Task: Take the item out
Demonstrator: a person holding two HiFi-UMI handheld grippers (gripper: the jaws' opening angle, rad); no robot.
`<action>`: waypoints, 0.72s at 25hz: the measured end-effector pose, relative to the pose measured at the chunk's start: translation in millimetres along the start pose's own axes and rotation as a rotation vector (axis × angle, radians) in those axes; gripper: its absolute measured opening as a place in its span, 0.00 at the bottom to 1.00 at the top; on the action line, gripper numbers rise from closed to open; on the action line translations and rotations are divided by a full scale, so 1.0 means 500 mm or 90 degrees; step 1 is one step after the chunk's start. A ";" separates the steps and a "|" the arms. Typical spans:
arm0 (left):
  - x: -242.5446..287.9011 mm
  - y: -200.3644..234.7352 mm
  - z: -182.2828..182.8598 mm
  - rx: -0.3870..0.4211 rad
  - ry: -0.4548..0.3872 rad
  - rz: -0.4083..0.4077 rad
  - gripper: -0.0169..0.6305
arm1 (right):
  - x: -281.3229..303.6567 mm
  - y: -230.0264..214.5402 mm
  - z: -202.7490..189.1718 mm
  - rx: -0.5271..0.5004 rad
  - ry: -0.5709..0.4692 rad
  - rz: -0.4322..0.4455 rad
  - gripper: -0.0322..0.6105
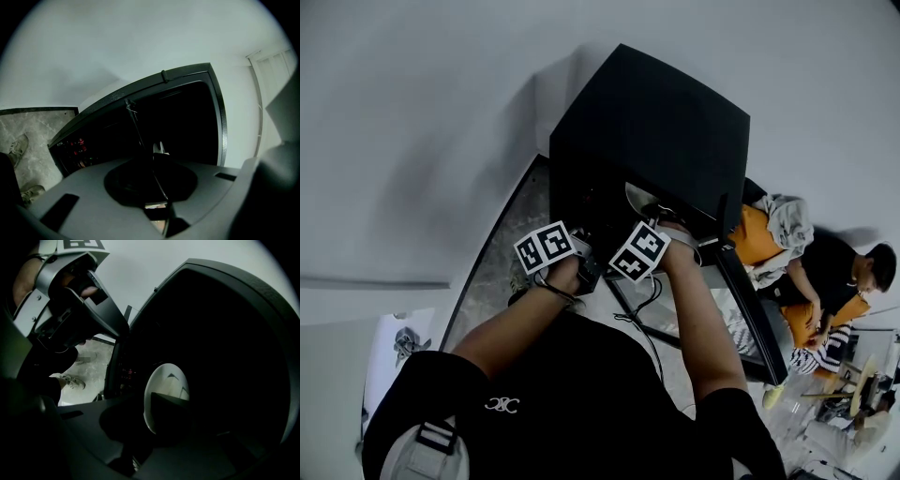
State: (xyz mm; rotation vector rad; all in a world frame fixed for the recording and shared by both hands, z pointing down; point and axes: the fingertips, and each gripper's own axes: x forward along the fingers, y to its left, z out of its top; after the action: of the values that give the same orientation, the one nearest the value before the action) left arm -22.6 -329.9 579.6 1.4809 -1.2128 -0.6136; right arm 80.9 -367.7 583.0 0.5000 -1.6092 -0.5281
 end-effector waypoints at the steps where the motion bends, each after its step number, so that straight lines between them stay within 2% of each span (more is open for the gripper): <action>1: 0.000 0.001 0.000 -0.001 0.000 0.000 0.13 | 0.002 0.001 0.000 -0.002 0.001 -0.002 0.13; 18: 0.009 0.004 0.002 -0.002 -0.001 -0.005 0.13 | -0.024 0.029 -0.010 0.019 -0.021 -0.041 0.12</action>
State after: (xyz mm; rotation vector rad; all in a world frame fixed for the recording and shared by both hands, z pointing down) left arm -22.6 -334.3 582.1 1.4830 -1.2073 -0.6211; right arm 86.6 -349.2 582.9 0.5690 -1.6389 -0.5642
